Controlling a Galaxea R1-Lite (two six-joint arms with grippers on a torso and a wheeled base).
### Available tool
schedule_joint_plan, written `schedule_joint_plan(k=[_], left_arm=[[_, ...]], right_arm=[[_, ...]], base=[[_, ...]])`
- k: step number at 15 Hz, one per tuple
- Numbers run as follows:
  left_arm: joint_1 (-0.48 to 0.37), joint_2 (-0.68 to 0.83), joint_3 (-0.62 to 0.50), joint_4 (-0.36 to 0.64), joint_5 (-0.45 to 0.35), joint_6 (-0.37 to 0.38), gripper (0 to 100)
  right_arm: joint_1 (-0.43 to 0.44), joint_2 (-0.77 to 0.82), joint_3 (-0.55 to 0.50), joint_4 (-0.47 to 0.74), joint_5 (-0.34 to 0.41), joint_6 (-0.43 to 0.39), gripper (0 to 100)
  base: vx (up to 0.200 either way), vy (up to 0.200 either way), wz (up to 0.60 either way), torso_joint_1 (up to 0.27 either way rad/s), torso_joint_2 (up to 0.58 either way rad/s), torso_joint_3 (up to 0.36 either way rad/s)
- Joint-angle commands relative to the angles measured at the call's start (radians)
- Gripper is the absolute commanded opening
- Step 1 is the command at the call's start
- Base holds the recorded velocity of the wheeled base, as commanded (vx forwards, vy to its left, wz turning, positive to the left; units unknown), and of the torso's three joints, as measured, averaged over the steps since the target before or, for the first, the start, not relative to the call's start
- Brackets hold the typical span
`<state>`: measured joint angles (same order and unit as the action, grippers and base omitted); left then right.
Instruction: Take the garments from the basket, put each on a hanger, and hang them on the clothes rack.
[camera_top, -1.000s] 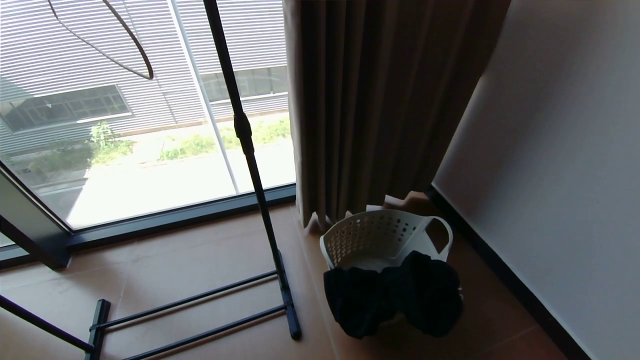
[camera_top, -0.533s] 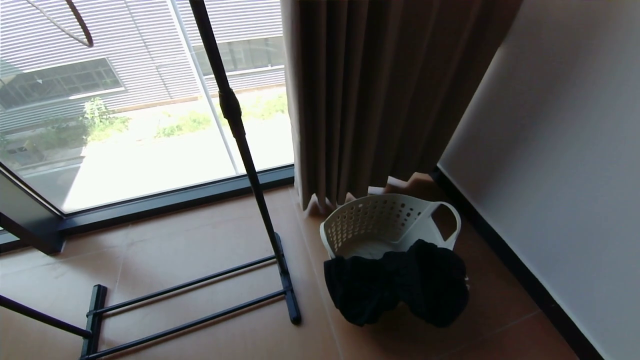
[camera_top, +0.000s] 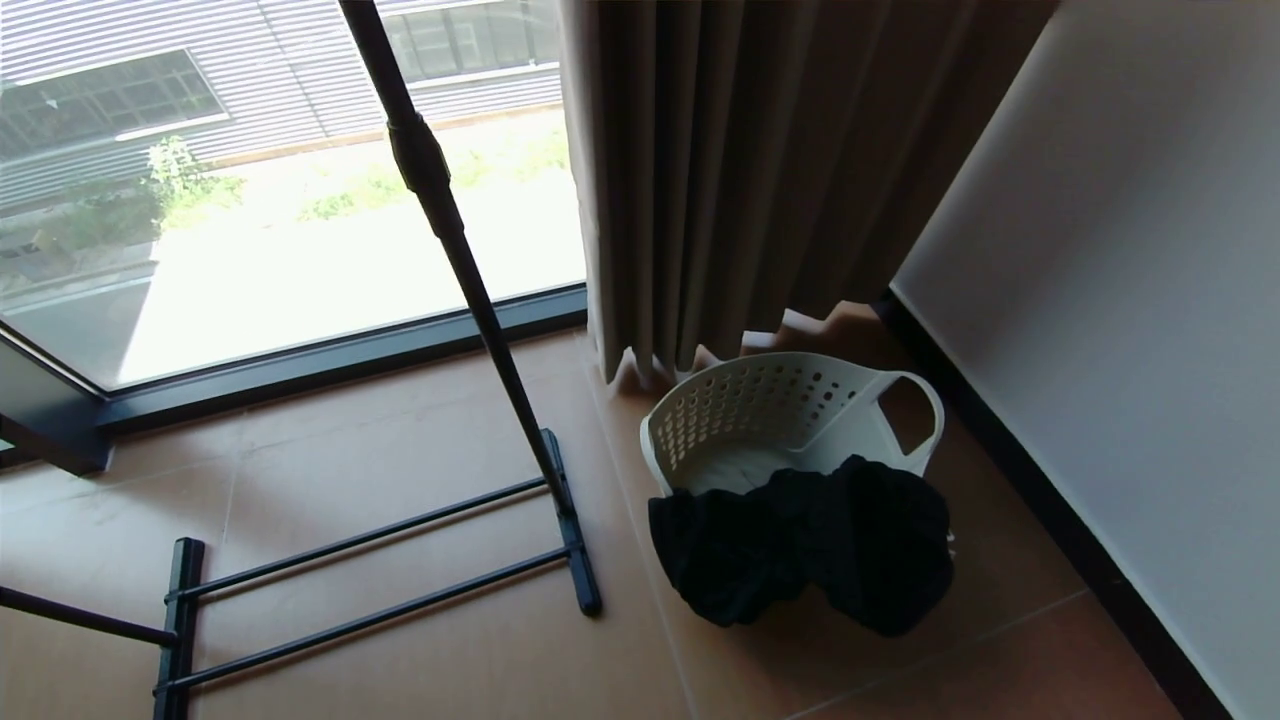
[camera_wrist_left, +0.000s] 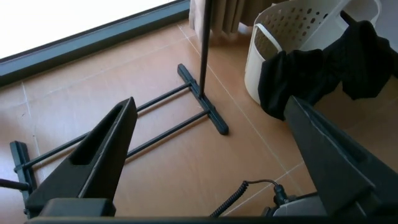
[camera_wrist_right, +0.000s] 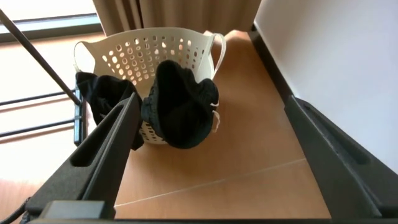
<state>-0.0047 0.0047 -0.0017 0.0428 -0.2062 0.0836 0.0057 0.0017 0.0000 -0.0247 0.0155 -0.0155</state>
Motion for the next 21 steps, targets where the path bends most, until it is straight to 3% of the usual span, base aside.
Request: schedule_joint_plan(k=[1, 10, 13, 15, 17, 18, 20, 21], left_arm=[[0.0, 0.001, 0.0, 0.0, 0.001, 0.004, 100], [0.0, 0.001, 0.0, 0.0, -0.002, 0.005, 100], [0.0, 0.001, 0.0, -0.001, -0.002, 0.044, 100], [0.0, 0.0, 0.0, -0.001, -0.001, 0.039, 100], [0.0, -0.002, 0.0, -0.001, 0.001, 0.018, 100], [0.0, -0.002, 0.0, -0.001, 0.001, 0.018, 100], [0.0, -0.002, 0.0, -0.001, 0.001, -0.012, 100], [0.0, -0.002, 0.0, -0.001, 0.002, -0.013, 100]], right_arm=[[0.0, 0.0, 0.0, 0.0, 0.0, 0.0, 100], [0.0, 0.0, 0.0, 0.006, 0.0, -0.006, 100], [0.008, 0.026, 0.0, 0.009, 0.011, -0.011, 100], [0.068, 0.159, -0.023, -0.003, 0.057, -0.012, 100], [0.183, 0.371, -0.11, -0.008, 0.053, -0.012, 100], [0.183, 0.371, -0.11, -0.008, 0.053, -0.012, 100], [0.207, 0.742, -0.249, -0.012, 0.052, -0.038, 100], [0.207, 0.796, -0.268, -0.014, 0.052, -0.066, 100]], base=[[0.0, 0.0, 0.0, -0.002, 0.0, -0.198], [0.0, 0.0, 0.0, 0.002, 0.0, -0.197], [0.0, 0.0, 0.0, 0.001, 0.0, -0.133], [0.0, 0.0, 0.0, 0.0, 0.0, 0.0], [0.0, 0.0, 0.0, 0.0, 0.0, 0.0], [0.0, 0.0, 0.0, 0.0, 0.0, 0.0], [0.0, 0.0, 0.0, 0.0, 0.0, 0.0], [0.0, 0.0, 0.0, 0.0, 0.0, 0.0]])
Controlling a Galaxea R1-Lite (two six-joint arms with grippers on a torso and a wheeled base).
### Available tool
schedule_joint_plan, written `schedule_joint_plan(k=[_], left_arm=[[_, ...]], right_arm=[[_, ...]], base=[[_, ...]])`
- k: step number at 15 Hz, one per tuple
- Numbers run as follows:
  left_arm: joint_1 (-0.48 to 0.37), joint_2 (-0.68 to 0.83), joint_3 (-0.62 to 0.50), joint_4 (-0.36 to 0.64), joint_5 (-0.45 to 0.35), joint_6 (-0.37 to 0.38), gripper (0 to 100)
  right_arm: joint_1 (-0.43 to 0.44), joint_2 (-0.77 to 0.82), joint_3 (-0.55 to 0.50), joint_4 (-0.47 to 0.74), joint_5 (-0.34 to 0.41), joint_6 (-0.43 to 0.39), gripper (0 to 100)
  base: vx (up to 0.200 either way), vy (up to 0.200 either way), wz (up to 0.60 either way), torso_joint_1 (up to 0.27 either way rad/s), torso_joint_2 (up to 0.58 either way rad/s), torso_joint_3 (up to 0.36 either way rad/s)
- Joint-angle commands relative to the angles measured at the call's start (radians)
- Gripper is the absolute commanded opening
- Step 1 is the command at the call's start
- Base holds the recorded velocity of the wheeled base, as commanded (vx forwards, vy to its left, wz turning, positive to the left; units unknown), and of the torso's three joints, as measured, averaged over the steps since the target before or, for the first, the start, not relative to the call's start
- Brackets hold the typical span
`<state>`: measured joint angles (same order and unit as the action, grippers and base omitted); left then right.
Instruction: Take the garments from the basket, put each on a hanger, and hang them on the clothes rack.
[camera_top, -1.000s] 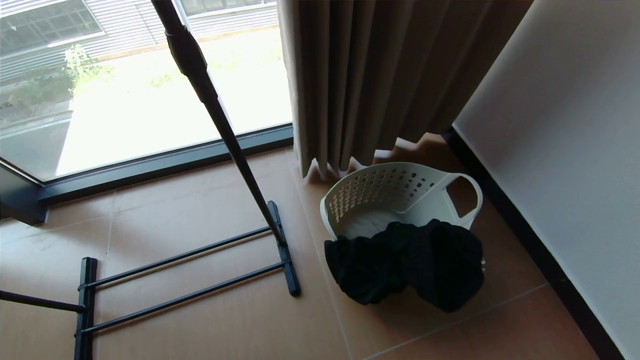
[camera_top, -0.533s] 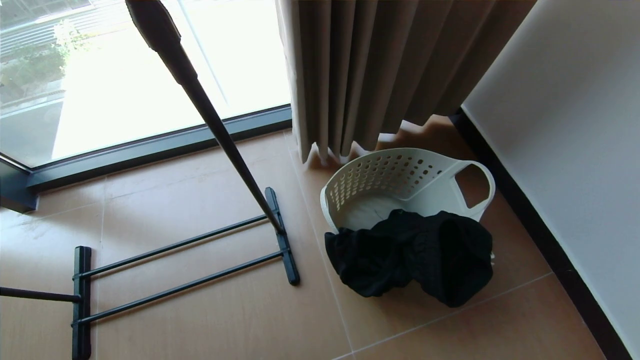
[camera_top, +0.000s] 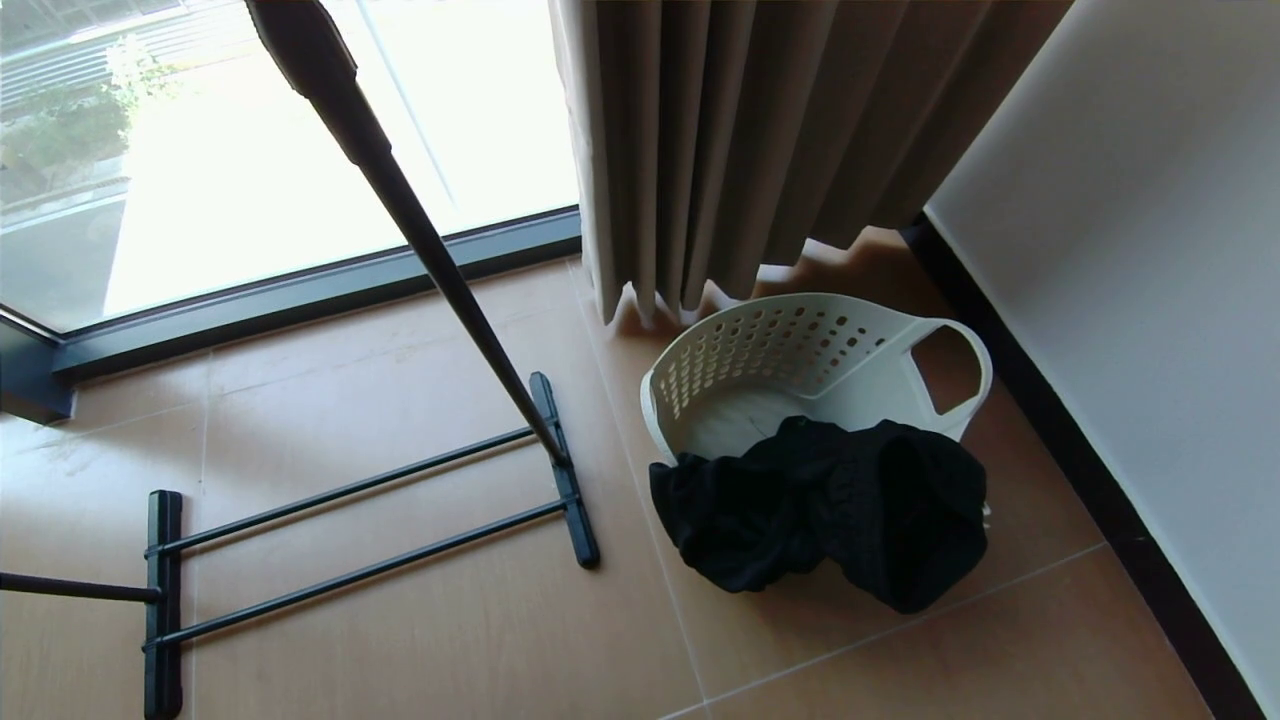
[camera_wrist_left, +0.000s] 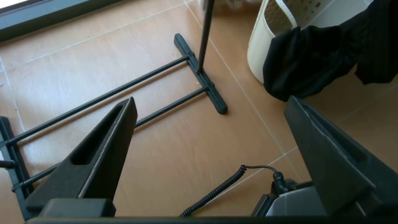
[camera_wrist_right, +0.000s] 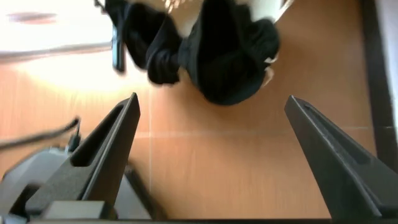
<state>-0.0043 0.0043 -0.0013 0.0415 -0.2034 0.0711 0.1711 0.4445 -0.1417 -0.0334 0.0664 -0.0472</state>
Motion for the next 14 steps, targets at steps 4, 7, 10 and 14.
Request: schedule_joint_plan(k=[4, 7, 10, 14], left_arm=[[0.0, 0.0, 0.0, 0.0, -0.001, -0.002, 100], [0.0, -0.001, 0.0, 0.0, -0.001, -0.013, 100], [0.0, 0.0, 0.0, 0.0, -0.002, -0.014, 100], [0.0, 0.0, 0.0, 0.0, -0.002, -0.014, 100]], right_arm=[[-0.005, 0.797, -0.352, -0.019, 0.007, -0.5, 100], [-0.005, 0.967, -0.489, -0.02, 0.003, -0.895, 100], [-0.039, 1.08, -0.572, -0.022, -0.003, -1.105, 100], [-0.002, 1.205, -0.671, -0.068, -0.091, -1.129, 100]], base=[[0.0, 0.0, 0.0, 0.0, 0.0, 0.0], [0.0, 0.0, 0.0, 0.0, 0.0, 0.0], [0.0, 0.0, 0.0, 0.0, 0.0, 0.0], [0.0, 0.0, 0.0, 0.0, 0.0, 0.0]])
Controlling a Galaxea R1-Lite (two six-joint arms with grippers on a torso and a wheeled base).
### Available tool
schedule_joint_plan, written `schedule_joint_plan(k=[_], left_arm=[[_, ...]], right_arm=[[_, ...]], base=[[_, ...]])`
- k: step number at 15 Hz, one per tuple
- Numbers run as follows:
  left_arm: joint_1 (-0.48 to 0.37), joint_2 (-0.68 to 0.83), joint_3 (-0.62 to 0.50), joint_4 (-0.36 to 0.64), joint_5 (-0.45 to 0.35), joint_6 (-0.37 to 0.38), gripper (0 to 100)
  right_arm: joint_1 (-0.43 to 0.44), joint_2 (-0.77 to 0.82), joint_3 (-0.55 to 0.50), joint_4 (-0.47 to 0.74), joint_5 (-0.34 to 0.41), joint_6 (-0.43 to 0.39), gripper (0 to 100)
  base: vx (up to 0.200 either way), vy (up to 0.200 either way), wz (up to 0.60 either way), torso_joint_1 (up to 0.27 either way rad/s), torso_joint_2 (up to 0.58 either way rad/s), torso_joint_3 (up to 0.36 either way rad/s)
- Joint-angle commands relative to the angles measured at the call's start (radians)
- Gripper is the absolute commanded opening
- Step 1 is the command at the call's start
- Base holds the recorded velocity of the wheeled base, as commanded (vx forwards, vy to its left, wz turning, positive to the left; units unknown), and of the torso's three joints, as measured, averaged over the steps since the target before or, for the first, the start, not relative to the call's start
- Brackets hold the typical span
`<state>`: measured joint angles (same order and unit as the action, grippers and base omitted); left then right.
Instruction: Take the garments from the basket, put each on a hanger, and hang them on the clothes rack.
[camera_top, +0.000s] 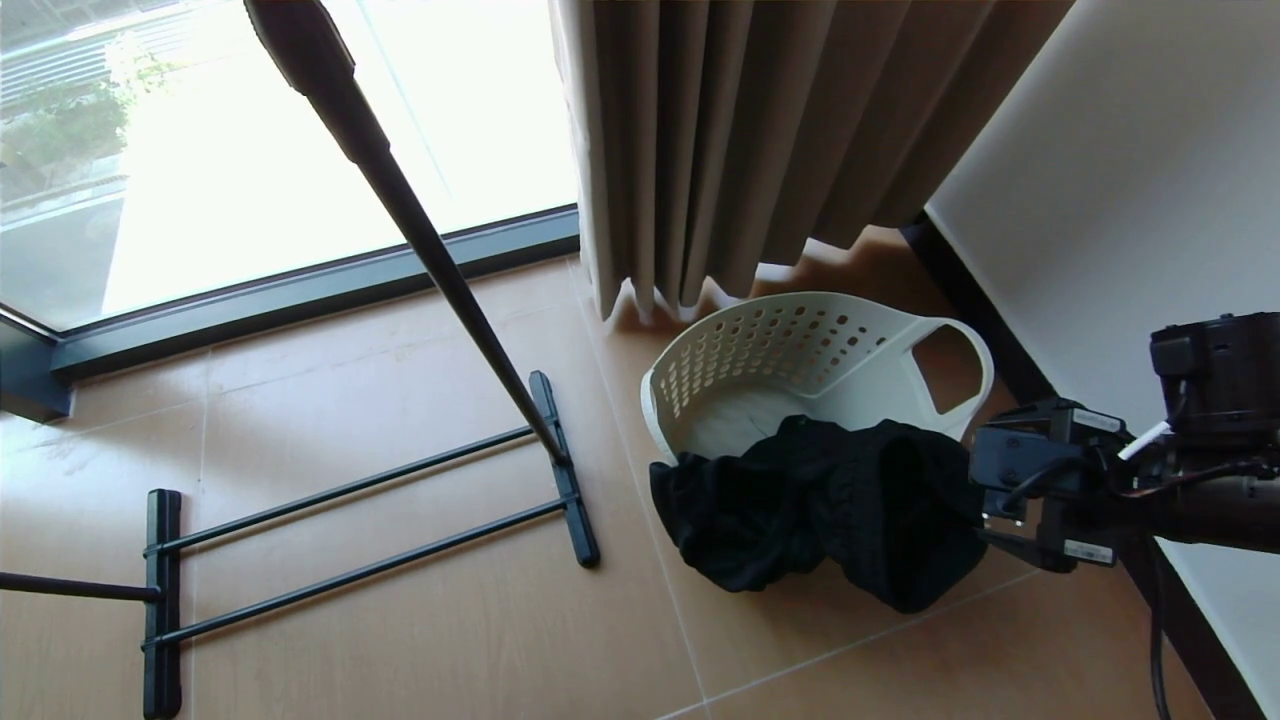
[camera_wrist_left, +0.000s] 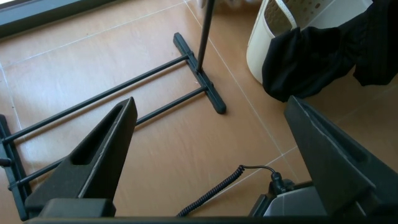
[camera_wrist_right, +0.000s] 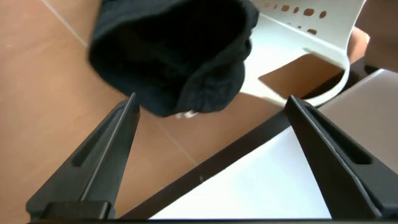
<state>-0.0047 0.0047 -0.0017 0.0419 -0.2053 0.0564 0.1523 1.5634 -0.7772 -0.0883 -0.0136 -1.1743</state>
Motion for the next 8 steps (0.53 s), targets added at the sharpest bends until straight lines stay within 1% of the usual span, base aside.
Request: schedule_joint_plan(k=[1, 2, 4, 8], left_arm=[[0.0, 0.0, 0.0, 0.001, 0.0, 0.0, 100], [0.0, 0.0, 0.0, 0.001, 0.0, 0.0, 100], [0.0, 0.0, -0.001, 0.001, 0.0, 0.0, 100], [0.0, 0.0, 0.0, 0.0, 0.0, 0.0, 100]], right_arm=[[0.019, 0.113, -0.05, -0.037, -0.016, -0.004, 100], [0.03, 0.155, -0.071, -0.073, -0.017, -0.005, 100], [0.044, 0.198, -0.099, -0.09, -0.039, -0.005, 100], [0.058, 0.247, -0.148, -0.09, -0.048, -0.004, 100]], base=[[0.0, 0.0, 0.0, 0.0, 0.0, 0.0], [0.0, 0.0, 0.0, 0.0, 0.0, 0.0], [0.0, 0.0, 0.0, 0.0, 0.0, 0.0], [0.0, 0.0, 0.0, 0.0, 0.0, 0.0]])
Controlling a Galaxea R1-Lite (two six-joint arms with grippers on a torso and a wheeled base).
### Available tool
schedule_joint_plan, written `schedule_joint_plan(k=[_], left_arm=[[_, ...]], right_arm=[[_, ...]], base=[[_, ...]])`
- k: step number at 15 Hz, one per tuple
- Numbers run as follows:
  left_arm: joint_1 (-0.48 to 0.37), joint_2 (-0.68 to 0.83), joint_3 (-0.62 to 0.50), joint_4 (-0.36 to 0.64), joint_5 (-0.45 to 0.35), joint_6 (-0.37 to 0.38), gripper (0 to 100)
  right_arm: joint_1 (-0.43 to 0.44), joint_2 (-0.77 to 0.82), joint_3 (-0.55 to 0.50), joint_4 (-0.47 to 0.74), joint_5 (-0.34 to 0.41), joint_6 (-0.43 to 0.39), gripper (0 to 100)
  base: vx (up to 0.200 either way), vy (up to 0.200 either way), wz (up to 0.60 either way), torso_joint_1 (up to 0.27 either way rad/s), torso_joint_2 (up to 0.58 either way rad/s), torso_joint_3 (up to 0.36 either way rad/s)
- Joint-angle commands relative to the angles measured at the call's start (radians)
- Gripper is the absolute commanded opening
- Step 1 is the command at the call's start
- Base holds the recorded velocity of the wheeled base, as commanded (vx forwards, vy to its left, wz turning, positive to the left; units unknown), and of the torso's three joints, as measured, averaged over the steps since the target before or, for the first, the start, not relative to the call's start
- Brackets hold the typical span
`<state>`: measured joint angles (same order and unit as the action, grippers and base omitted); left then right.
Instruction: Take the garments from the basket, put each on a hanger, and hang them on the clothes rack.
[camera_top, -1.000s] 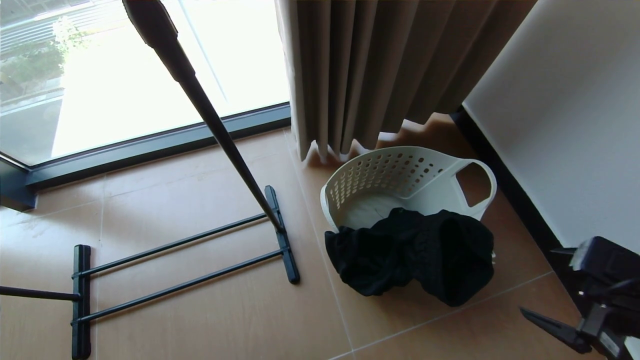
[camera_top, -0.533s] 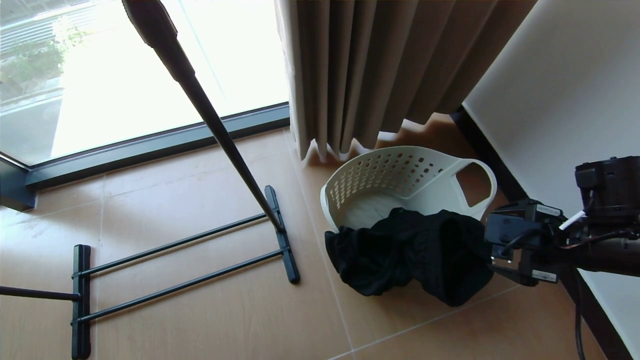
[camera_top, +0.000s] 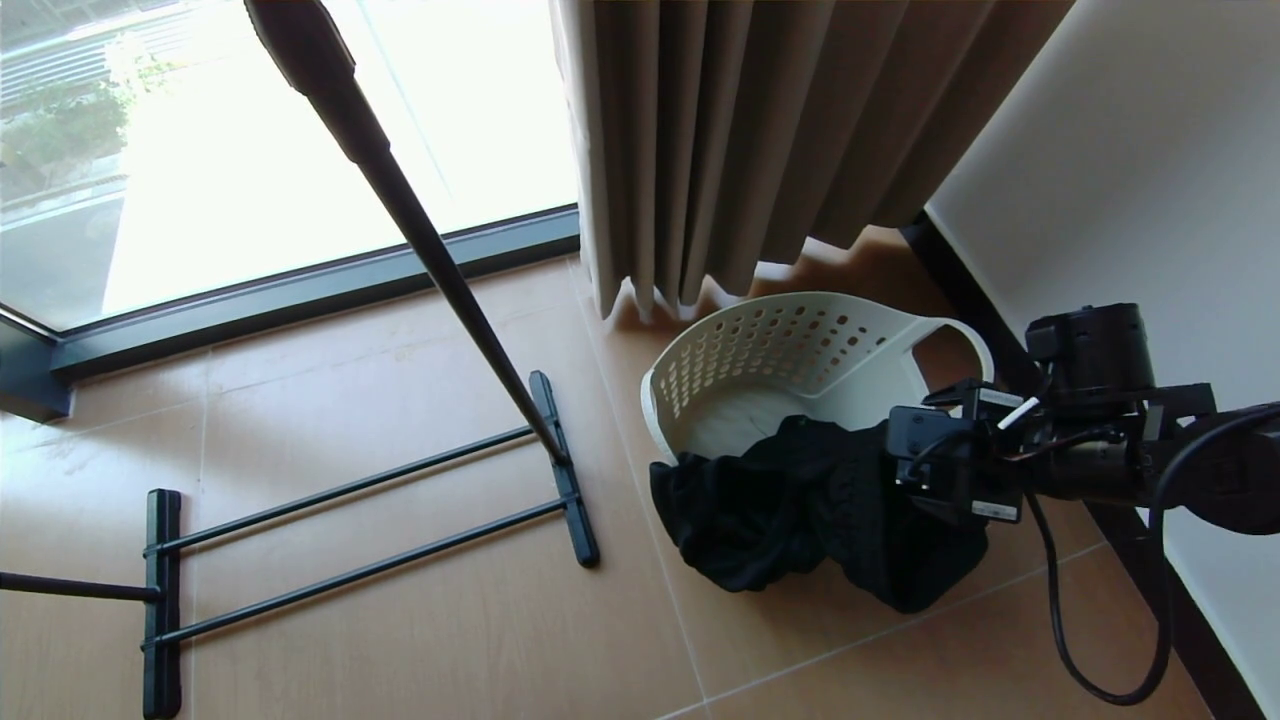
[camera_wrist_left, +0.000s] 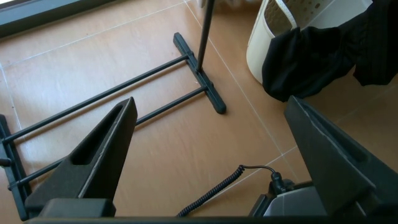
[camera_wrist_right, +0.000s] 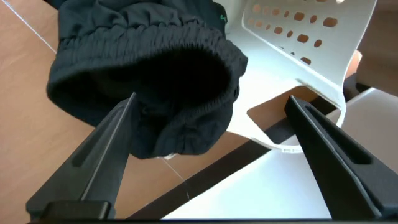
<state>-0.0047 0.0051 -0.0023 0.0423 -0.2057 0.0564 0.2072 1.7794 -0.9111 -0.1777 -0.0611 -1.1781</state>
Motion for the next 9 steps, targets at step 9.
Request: schedule_joint_plan(k=[9], left_arm=[[0.0, -0.001, 0.001, -0.001, 0.0, 0.0, 100]], right_arm=[[0.001, 0.183, -0.146, -0.037, -0.025, 0.0, 100]], base=[[0.0, 0.0, 0.0, 0.0, 0.0, 0.0]])
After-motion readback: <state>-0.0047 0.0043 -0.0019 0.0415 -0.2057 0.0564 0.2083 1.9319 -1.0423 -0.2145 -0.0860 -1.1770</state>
